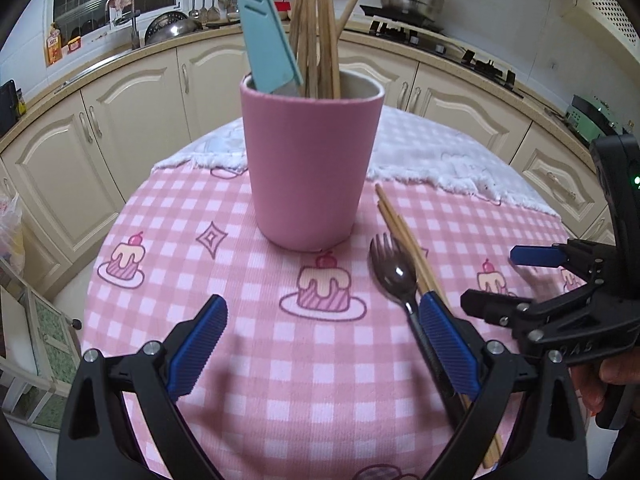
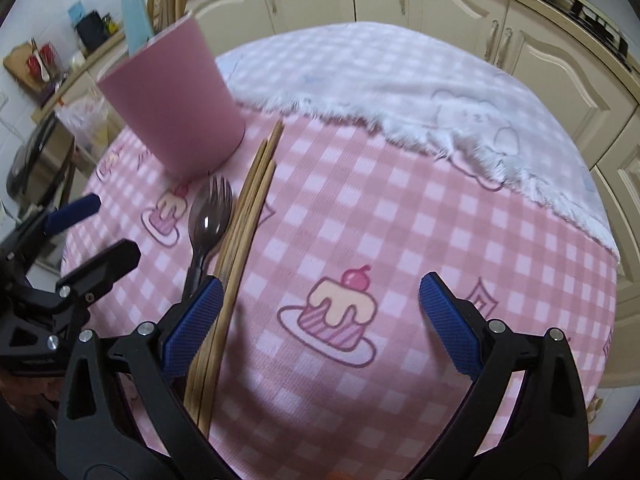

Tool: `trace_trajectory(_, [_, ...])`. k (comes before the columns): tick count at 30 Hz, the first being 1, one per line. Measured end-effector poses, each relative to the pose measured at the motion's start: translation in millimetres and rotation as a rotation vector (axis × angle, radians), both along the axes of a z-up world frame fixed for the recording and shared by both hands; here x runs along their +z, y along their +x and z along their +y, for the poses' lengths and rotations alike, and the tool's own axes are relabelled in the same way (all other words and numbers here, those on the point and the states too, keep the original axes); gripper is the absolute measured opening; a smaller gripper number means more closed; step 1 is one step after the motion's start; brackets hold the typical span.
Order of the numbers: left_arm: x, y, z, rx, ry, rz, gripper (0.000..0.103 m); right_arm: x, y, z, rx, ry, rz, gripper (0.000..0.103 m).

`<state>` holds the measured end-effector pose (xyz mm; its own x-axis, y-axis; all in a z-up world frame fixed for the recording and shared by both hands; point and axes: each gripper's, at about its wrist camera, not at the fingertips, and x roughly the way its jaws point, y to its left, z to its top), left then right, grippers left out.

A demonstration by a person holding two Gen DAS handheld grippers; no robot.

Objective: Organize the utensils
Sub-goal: 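Lower the left gripper to the dark fork and grasp it while the right gripper grasps a chopstick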

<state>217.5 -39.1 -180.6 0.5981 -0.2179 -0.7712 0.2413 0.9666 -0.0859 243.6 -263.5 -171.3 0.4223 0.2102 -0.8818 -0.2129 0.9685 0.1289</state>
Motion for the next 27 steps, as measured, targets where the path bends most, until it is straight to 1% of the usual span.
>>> trace_trajectory(4, [-4.7,-0.6,1.6,0.001,0.003,0.010,0.095,-5.4,-1.1,7.2,0.009,-0.056,0.008,0.097])
trace_trajectory(7, [-7.8,-0.9,2.6,-0.001,0.003,0.017,0.095,-6.0,-1.1,10.7,0.013,-0.068,0.013,0.097])
trace_trajectory(13, [-10.9,-2.2,1.7,-0.007,0.001,0.022,0.095,-5.0,2.0,20.4,0.010,-0.129,0.011,0.097])
trace_trajectory(18, [-10.9,-3.3,3.5,-0.003,-0.003,0.020,0.095,-1.1,-2.1,29.0,0.018,-0.211,-0.005,0.097])
trace_trajectory(23, [-10.3,-4.5,6.6,0.005,-0.009,0.021,0.095,-2.6,4.2,27.4,0.023,-0.195,0.023,0.097])
trace_trajectory(27, [-10.5,-5.5,5.2,0.002,-0.012,0.022,0.095,-4.5,12.1,21.7,0.003,-0.167,0.021,0.097])
